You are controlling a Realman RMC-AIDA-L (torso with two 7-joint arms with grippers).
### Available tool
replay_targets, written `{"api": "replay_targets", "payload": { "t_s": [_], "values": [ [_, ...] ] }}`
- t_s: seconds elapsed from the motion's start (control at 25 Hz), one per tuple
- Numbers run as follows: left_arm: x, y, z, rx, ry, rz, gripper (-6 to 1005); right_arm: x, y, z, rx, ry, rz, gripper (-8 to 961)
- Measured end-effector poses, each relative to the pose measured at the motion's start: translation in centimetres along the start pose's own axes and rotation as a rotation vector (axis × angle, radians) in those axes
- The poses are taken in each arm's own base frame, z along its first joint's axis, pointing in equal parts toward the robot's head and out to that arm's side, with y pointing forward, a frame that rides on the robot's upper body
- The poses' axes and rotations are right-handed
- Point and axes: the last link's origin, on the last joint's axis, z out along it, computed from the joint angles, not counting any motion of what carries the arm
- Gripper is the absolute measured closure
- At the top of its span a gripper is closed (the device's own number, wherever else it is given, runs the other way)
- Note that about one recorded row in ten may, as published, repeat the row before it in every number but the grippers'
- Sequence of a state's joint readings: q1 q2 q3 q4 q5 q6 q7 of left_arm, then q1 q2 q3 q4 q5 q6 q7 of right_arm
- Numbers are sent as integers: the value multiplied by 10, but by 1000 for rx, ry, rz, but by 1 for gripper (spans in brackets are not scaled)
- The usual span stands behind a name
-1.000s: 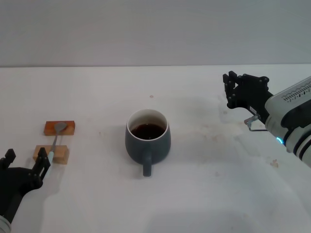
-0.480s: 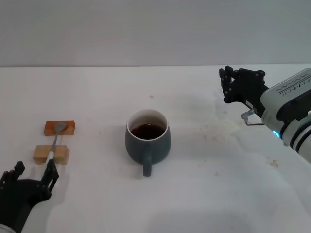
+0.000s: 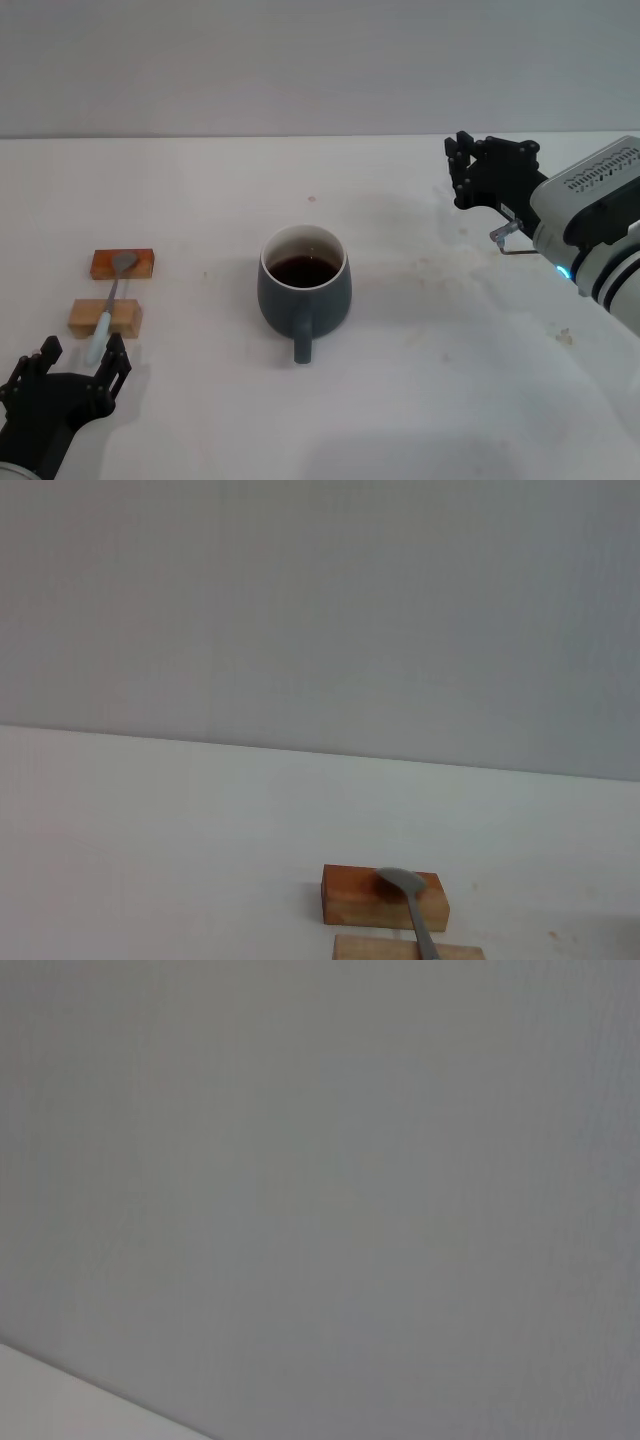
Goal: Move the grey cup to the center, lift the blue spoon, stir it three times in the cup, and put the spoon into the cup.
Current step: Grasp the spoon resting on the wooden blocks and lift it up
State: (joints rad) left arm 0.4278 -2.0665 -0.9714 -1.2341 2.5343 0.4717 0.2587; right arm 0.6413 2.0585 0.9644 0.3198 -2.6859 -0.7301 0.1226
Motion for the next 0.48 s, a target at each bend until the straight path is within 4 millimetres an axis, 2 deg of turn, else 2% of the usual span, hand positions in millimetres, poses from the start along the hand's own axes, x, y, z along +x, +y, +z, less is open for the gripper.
{"api": "replay_targets", "payload": {
  "t_s": [0.48],
  "values": [
    [-11,-4,11,-2,-15,-8,301,1,2,-2,-3,0,4,841]
  ]
}}
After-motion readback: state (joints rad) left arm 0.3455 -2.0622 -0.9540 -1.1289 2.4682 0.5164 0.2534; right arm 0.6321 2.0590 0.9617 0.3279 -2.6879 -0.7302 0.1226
